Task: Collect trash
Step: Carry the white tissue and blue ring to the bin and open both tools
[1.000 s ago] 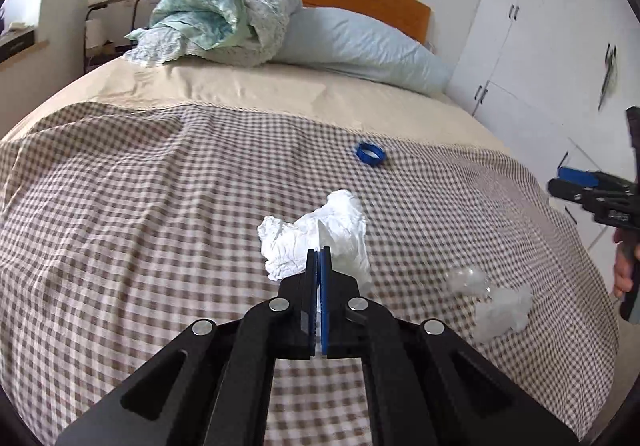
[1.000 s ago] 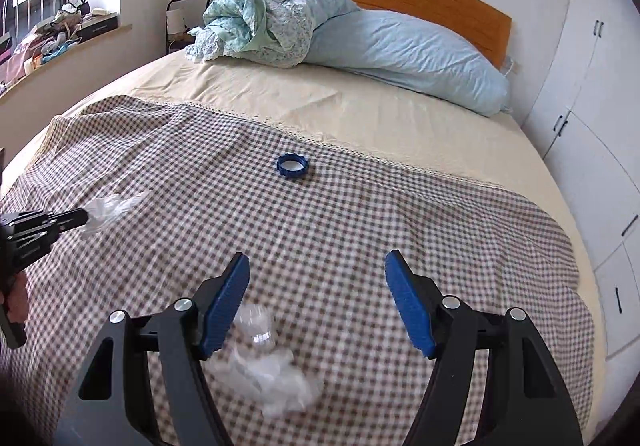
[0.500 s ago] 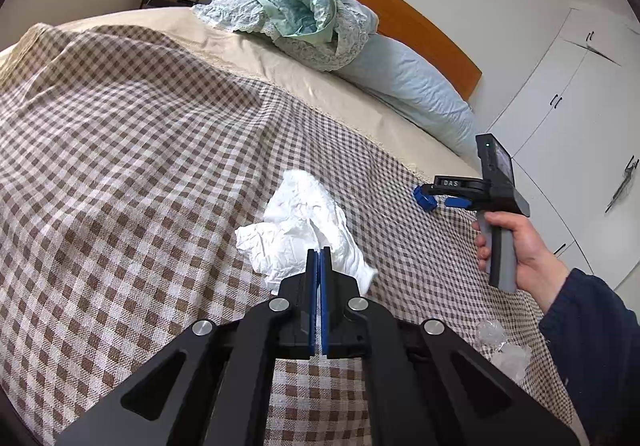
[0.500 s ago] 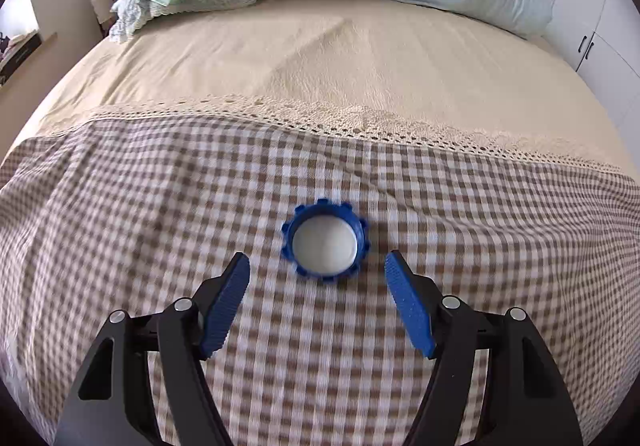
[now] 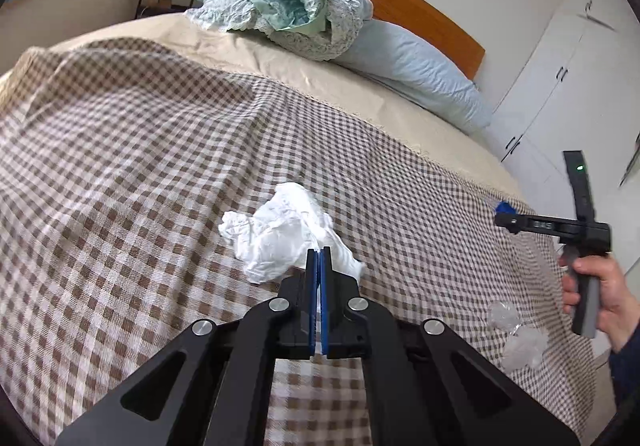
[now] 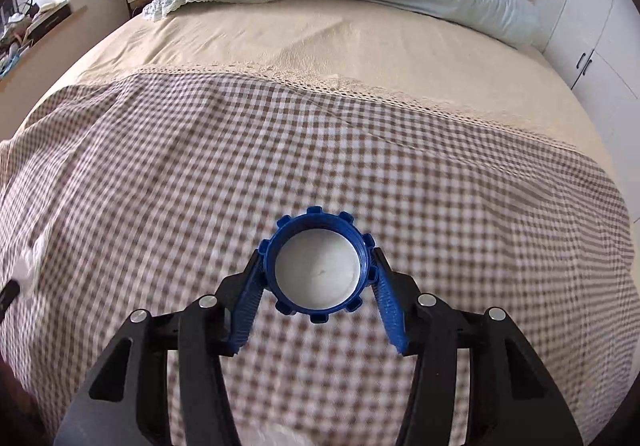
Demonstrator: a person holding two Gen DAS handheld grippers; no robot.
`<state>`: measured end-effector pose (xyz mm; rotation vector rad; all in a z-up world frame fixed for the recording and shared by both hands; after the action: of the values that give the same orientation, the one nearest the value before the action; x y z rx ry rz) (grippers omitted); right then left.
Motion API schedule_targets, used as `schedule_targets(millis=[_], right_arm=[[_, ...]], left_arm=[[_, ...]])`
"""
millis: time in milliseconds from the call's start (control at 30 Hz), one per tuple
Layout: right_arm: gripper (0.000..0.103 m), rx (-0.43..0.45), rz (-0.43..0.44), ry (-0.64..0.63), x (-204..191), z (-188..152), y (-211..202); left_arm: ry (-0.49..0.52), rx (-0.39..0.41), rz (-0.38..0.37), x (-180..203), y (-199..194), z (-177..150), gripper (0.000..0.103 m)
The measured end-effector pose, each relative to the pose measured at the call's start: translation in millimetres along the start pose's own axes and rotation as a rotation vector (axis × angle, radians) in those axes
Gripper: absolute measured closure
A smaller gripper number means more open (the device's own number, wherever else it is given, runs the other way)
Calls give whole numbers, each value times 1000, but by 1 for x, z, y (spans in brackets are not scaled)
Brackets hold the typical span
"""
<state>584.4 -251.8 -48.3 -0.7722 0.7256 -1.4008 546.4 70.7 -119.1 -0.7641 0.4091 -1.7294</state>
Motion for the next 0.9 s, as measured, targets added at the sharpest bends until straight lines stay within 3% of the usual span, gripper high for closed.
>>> schedule_targets(millis=[67, 200, 433, 633, 733, 900], right_arm=[[52, 16, 23, -1, 8, -16, -40], [52, 47, 67, 25, 13, -49, -97], [52, 98, 110, -3, 23, -155, -204], [52, 110, 118, 37, 75, -306, -280], [51, 70, 64, 140, 116, -387, -294], [51, 11, -23, 258, 162, -491, -304]], left_arm=[[41, -2, -50, 35, -22, 1, 103], [120, -16, -59, 89, -71, 3, 103], [210, -81, -133, 186, -150, -37, 103], [380, -129, -290, 302, -211, -114, 103], [463, -179, -377, 361, -232, -158, 103], [601, -239, -480, 443, -257, -221, 103]])
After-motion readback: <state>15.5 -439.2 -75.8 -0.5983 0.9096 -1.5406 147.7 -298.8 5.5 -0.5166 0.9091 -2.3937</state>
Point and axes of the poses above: each gripper's, at about its wrist camera, not at the fingertips, and y roughly the way its jaws point, x to its right, z to its top, the point moved 7 cm from there along y, roughly the way its jaws point, and after that the axes turned 7 degrees about y, right-handed, at the moved point
